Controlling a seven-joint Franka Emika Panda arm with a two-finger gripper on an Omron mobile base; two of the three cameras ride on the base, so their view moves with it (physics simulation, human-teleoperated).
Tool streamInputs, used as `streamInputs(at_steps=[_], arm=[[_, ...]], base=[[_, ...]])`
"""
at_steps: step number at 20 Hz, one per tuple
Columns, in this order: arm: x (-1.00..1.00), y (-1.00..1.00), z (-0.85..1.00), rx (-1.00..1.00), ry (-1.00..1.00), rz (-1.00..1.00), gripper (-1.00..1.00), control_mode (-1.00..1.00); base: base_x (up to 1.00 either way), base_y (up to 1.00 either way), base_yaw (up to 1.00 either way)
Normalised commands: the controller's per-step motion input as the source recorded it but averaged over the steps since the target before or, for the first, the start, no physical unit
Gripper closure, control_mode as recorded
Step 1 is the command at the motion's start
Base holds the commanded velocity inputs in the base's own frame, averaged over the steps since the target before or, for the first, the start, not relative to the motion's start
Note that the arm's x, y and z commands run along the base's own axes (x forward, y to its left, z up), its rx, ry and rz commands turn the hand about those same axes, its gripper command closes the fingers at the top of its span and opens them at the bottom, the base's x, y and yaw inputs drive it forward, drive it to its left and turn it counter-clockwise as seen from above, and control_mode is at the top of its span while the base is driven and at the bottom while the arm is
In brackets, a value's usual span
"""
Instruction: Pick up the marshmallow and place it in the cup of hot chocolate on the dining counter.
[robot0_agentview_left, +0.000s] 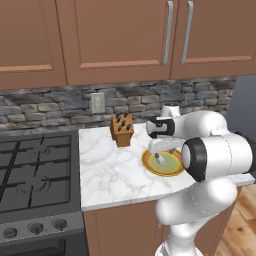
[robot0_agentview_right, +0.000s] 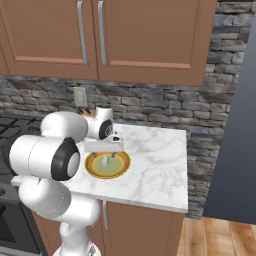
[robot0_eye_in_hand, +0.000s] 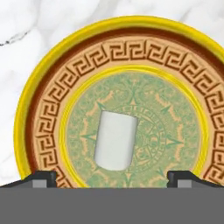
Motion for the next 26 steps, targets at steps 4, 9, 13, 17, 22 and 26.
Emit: streamInputs(at_steps=[4,9,13,17,22,26], arm=[[0.17,0.0,-0.38,0.0,0.0,0.03,-1.0,-1.0],[0.19,0.0,-0.27,0.0,0.0,0.03,-1.0,-1.0],[0.0,0.0,-0.27,0.0,0.02,0.04,-1.0,-1.0],[0.0,0.0,-0.33,0.0,0.01,0.04,1.0,-1.0],[0.0,0.0,-0.11,0.0,0.01,0.02,1.0,-1.0],[-0.03,0.01,-0.04,0.0,0.0,0.0,1.0,-1.0]], base=[[0.0,0.0,0.0],[0.0,0.0,0.0],[0.0,0.0,0.0],[0.0,0.0,0.0],[0.0,0.0,0.0],[0.0,0.0,0.0]])
